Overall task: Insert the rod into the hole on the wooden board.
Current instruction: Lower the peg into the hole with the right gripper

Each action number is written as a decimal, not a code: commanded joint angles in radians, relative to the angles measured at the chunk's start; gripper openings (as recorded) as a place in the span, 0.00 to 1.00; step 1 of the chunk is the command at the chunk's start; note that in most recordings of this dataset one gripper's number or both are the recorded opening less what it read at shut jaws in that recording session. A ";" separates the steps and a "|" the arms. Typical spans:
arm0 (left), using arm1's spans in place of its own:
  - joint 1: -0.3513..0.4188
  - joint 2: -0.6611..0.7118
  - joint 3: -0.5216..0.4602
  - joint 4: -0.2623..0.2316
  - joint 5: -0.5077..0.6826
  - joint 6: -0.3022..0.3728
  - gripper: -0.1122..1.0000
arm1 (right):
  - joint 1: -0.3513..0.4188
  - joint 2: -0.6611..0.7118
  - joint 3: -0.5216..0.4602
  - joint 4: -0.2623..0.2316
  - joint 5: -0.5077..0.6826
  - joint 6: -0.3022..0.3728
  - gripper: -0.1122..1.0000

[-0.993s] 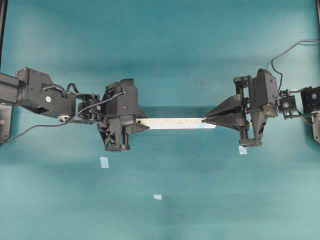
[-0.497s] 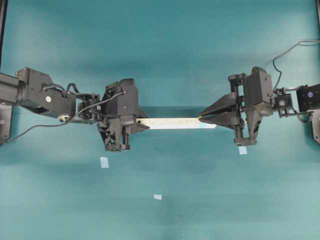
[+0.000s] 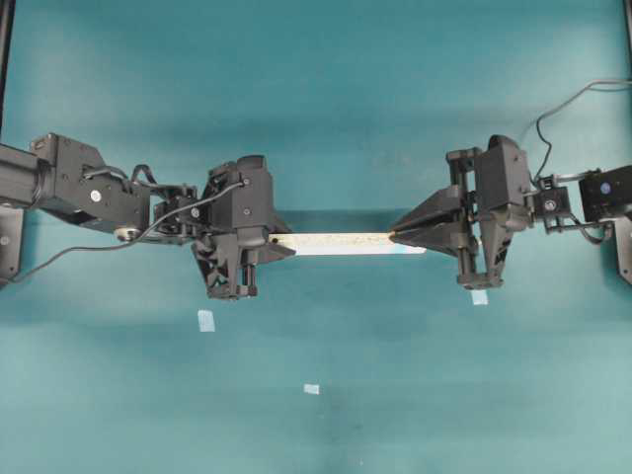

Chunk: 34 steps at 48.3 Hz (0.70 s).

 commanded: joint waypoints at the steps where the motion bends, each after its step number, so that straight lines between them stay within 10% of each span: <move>1: -0.003 -0.018 -0.011 0.000 -0.002 -0.008 0.38 | -0.003 0.002 -0.009 -0.003 -0.020 -0.002 0.20; 34: -0.003 -0.018 -0.011 0.000 0.005 -0.008 0.38 | -0.003 0.015 -0.002 -0.002 -0.028 -0.032 0.20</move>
